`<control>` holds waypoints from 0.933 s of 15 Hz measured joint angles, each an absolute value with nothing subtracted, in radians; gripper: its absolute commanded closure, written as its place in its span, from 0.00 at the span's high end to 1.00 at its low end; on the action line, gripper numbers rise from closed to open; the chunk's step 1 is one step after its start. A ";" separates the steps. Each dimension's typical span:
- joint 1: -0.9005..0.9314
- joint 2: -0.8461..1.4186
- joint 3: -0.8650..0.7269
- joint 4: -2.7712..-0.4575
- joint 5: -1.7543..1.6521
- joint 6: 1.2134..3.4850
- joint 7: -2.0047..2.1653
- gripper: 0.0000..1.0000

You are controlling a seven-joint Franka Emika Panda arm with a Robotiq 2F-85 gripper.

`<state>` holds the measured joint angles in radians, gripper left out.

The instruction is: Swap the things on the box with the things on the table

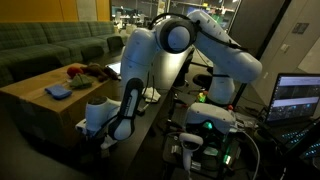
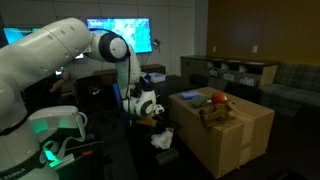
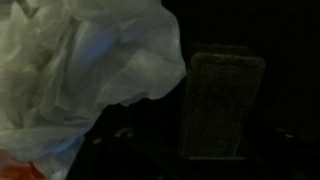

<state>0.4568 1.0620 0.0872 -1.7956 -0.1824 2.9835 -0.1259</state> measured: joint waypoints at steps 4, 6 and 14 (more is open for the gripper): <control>0.470 1.075 0.074 -1.772 -0.182 2.983 -0.123 0.36; 0.478 1.072 0.066 -1.768 -0.182 2.982 -0.119 0.32; 0.537 1.053 0.027 -1.773 -0.182 2.964 -0.081 0.32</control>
<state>0.5366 1.0533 0.0272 -1.7725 -0.1824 2.9641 -0.0806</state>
